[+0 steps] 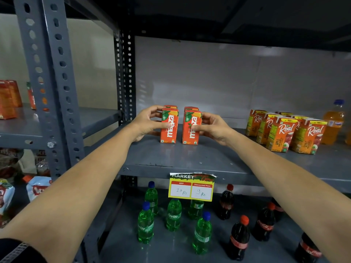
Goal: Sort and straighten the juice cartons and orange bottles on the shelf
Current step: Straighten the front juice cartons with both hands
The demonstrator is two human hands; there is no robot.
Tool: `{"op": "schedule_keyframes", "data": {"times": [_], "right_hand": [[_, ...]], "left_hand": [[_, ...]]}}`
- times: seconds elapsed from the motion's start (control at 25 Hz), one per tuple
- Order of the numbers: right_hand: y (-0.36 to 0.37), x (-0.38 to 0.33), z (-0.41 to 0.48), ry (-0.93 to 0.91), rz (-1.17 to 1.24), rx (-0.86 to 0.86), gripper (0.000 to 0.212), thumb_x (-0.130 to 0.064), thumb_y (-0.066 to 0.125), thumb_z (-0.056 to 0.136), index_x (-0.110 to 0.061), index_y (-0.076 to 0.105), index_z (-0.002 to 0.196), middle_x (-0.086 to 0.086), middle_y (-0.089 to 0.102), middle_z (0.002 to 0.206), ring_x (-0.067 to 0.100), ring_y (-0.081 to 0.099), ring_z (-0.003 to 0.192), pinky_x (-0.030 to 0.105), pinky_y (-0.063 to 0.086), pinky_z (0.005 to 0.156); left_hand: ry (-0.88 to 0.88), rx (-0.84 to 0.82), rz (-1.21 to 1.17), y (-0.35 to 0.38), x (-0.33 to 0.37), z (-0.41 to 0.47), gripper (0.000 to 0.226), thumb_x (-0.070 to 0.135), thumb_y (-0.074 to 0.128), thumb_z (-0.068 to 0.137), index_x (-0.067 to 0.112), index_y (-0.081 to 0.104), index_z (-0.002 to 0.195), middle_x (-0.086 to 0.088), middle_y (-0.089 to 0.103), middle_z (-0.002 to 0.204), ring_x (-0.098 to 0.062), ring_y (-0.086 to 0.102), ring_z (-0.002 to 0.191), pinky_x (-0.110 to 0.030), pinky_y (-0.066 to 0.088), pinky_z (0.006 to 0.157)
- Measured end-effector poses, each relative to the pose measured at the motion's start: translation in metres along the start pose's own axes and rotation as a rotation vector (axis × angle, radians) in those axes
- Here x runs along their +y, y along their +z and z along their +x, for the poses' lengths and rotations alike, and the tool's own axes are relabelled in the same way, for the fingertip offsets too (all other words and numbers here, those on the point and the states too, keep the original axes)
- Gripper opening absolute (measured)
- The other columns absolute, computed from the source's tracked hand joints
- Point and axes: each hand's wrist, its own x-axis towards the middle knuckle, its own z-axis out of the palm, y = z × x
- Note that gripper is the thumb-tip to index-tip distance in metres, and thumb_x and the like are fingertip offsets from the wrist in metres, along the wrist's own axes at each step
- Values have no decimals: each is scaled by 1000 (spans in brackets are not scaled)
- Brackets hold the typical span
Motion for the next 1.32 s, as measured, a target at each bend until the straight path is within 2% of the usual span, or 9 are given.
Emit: {"op": "schedule_keyframes", "data": {"times": [0.2, 0.44, 0.6, 0.72, 0.8, 0.96, 1.04, 1.16, 1.32], "right_hand": [[-1, 4, 3, 16, 18, -16, 37, -9, 76, 72, -24, 62, 102, 2, 71, 102, 12, 72, 89, 25, 58, 66], [-2, 1, -2, 34, 23, -24, 35, -12, 77, 71, -22, 61, 101, 3, 70, 101, 13, 72, 90, 27, 59, 69], [-14, -4, -10, 28, -38, -9, 36, -12, 77, 72, -17, 60, 104, 7, 67, 104, 17, 69, 95, 27, 60, 69], [-39, -11, -26, 49, -177, 1, 42, -15, 79, 72, -12, 60, 109, 10, 65, 101, 19, 68, 93, 29, 60, 72], [-60, -12, -41, 48, -238, 7, 37, -15, 78, 73, -8, 62, 105, 11, 65, 94, 18, 69, 84, 31, 60, 73], [-101, -13, -80, 21, -384, 10, 20, -14, 76, 76, -4, 67, 90, 18, 68, 88, 19, 67, 75, 36, 60, 73], [-126, -16, -101, -6, -506, 12, 23, -17, 76, 76, 1, 69, 88, 18, 70, 84, 19, 68, 72, 36, 60, 71], [-164, -17, -130, -61, -670, 51, 24, -22, 77, 76, 0, 71, 85, 17, 74, 83, 22, 71, 73, 36, 60, 72], [-228, -20, -165, -83, -729, 89, 20, -30, 74, 77, -10, 72, 77, 9, 75, 73, 18, 72, 66, 28, 59, 63]], "left_hand": [[-6, -3, 10, 0, -1, 0, 54, 11, 78, 70, 25, 55, 117, -6, 59, 117, -20, 60, 109, -46, 58, 76], [-2, 31, 3, 3, -1, -8, 52, 14, 81, 66, 28, 56, 110, 2, 61, 110, -15, 61, 105, -40, 59, 72], [3, 152, 3, 1, -2, -12, 60, 15, 85, 61, 19, 55, 113, -4, 62, 111, -20, 62, 107, -34, 56, 77], [20, 296, 136, 4, 0, -19, 66, 24, 88, 57, 18, 52, 112, -4, 57, 101, -19, 57, 98, -28, 50, 77], [97, 391, 281, 11, 5, -24, 63, 32, 88, 55, 20, 50, 104, -3, 52, 94, -17, 51, 89, -29, 45, 74], [421, 587, 592, 49, 23, -35, 62, 60, 79, 53, 23, 45, 88, 10, 42, 76, -8, 41, 68, -23, 32, 57], [506, 568, 635, 83, 35, -39, 59, 65, 73, 55, 25, 42, 85, 12, 41, 73, -8, 42, 66, -21, 29, 56], [569, 498, 618, 141, 46, -34, 52, 60, 74, 60, 25, 43, 83, 11, 45, 71, -11, 44, 66, -14, 30, 58], [495, 377, 450, 225, 51, -16, 49, 51, 78, 62, 20, 49, 87, 1, 56, 83, -12, 51, 73, -12, 37, 63]]}}
